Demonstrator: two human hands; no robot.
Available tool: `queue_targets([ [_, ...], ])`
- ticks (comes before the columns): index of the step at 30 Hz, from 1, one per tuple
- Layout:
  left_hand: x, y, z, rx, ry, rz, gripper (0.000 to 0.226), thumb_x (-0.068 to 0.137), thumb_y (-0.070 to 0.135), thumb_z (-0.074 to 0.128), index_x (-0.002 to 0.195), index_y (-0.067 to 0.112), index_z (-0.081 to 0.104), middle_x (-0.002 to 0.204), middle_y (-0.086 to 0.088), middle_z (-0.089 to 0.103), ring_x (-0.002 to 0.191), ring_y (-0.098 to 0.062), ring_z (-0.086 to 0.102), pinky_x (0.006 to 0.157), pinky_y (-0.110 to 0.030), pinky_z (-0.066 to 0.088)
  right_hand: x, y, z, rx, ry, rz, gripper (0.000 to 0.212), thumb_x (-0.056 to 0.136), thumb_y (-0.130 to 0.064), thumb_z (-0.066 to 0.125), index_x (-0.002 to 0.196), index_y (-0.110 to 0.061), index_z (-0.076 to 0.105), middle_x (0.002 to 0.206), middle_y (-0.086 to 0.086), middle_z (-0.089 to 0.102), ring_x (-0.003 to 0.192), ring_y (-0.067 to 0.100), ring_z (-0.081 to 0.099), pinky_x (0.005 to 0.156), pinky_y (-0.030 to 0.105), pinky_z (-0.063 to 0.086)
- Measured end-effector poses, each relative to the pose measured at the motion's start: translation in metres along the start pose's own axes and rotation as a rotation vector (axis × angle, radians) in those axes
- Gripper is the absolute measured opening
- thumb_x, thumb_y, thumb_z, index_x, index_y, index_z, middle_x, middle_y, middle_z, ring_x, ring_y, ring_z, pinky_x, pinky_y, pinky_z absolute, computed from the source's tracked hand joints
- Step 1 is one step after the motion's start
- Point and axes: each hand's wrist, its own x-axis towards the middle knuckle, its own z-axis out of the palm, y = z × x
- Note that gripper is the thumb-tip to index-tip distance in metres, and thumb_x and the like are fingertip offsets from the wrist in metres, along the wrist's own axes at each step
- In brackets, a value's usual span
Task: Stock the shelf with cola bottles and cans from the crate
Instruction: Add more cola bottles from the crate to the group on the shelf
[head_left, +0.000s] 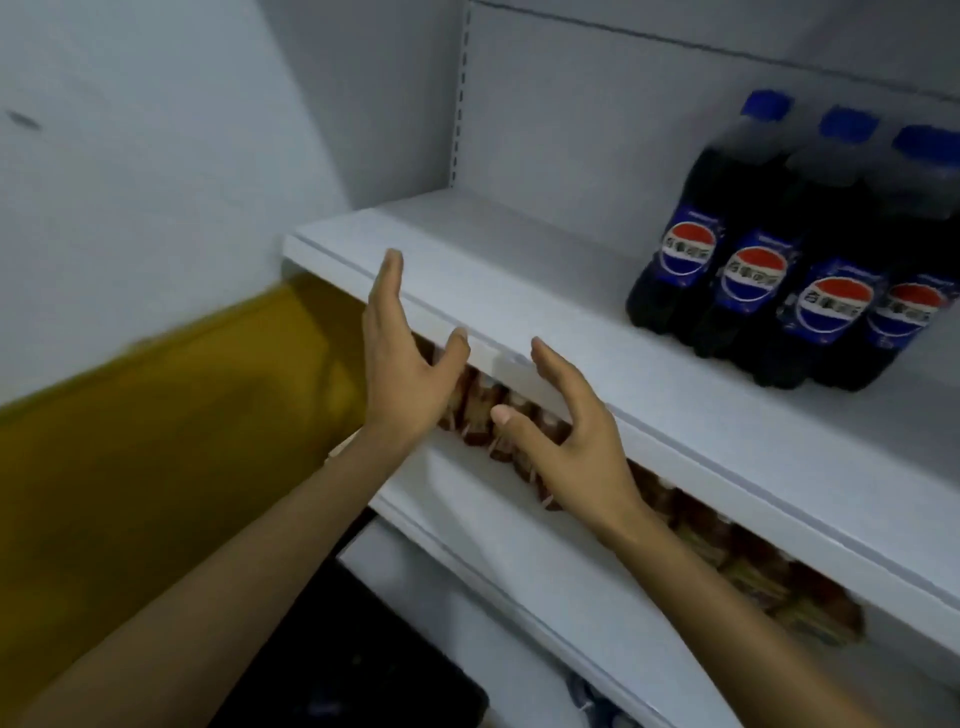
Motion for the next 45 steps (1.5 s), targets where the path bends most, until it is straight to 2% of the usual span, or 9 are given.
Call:
queue_targets([
  [7,-0.076,-0.109,-0.125,0.218,-0.074,-0.404,0.096,0.080,0.045,0.070,0.151,0.031,0.009,0.158,0.006,0.015,0.142,-0.008,0.014,0.116,-0.036,0.020,-0.030,0.004,0.135,-0.089,-0.375,-0.097,0.075,0.084,-0.061,0.056,0.146,-0.027,0.033,0.152,-0.011,0.034,0.139,0.001,0.028,0.113,0.015,0.022],
  [11,-0.141,-0.173,-0.195,0.338,-0.196,-0.628,0.094,0.076,0.058,0.059,0.152,0.026,0.012,0.152,0.012,0.020,0.136,-0.002,0.014,0.113,-0.030,0.019,-0.067,0.038,0.222,0.006,-0.650,0.245,0.080,0.082,-0.055,0.064,0.148,-0.026,0.029,0.146,-0.019,0.030,0.133,-0.003,0.028,0.102,0.001,0.018],
  [16,-0.236,-0.267,-0.242,0.237,-0.309,-0.922,0.064,0.095,0.052,0.035,0.150,0.020,0.023,0.153,0.005,0.027,0.138,-0.008,0.027,0.113,-0.033,0.027,-0.128,0.123,0.312,0.042,-0.842,0.711,0.066,0.086,-0.033,0.068,0.143,-0.025,0.036,0.137,-0.009,0.043,0.126,0.004,0.041,0.091,0.005,0.030],
  [22,-0.322,-0.359,-0.222,0.150,-0.404,-1.124,0.063,0.093,0.056,0.028,0.144,0.021,0.038,0.143,0.006,0.042,0.135,-0.012,0.035,0.112,-0.034,0.031,-0.230,0.222,0.376,-0.088,-0.887,1.018,0.046,0.083,-0.037,0.072,0.122,-0.017,0.057,0.120,0.006,0.062,0.115,0.028,0.056,0.097,0.045,0.047],
  [28,-0.401,-0.441,-0.178,0.032,-0.418,-1.399,0.054,0.097,0.050,0.027,0.138,0.022,0.049,0.133,0.005,0.055,0.121,-0.008,0.050,0.093,-0.018,0.039,-0.313,0.301,0.421,-0.191,-0.967,1.185,0.058,0.083,-0.040,0.071,0.130,-0.014,0.050,0.130,0.009,0.056,0.122,0.032,0.051,0.099,0.042,0.045],
  [34,-0.410,-0.538,-0.138,-0.036,-0.333,-1.576,0.095,0.071,0.087,0.025,0.133,0.021,0.052,0.144,-0.007,0.046,0.134,-0.024,0.041,0.114,-0.044,0.028,-0.324,0.372,0.469,-0.159,-0.920,1.265,0.044,0.092,-0.038,0.060,0.127,-0.013,0.053,0.113,0.004,0.057,0.108,0.024,0.054,0.086,0.031,0.043],
  [38,-0.403,-0.618,-0.108,0.091,-0.379,-1.559,0.062,0.098,0.055,0.028,0.135,0.010,0.050,0.139,-0.014,0.050,0.124,-0.025,0.048,0.105,-0.036,0.034,-0.305,0.430,0.508,-0.145,-0.908,1.216,0.025,0.098,-0.028,0.053,0.114,-0.011,0.061,0.111,0.010,0.059,0.101,0.019,0.051,0.084,0.027,0.037],
  [41,-0.407,-0.668,-0.088,0.244,-0.474,-1.551,0.049,0.102,0.038,0.031,0.136,0.005,0.045,0.140,-0.016,0.047,0.125,-0.027,0.046,0.101,-0.030,0.032,-0.299,0.494,0.538,-0.133,-0.750,1.250,0.019,0.091,-0.026,0.054,0.076,-0.018,0.061,0.102,0.021,0.064,0.094,0.029,0.059,0.086,0.040,0.044],
  [45,-0.426,-0.733,-0.068,0.400,-0.654,-1.459,0.046,0.099,0.038,0.042,0.132,0.007,0.052,0.142,-0.015,0.046,0.131,-0.030,0.041,0.106,-0.028,0.029,-0.303,0.568,0.570,-0.061,-0.618,1.380,0.021,0.095,-0.018,0.052,0.075,-0.015,0.059,0.085,0.015,0.063,0.085,0.031,0.062,0.090,0.051,0.052],
])
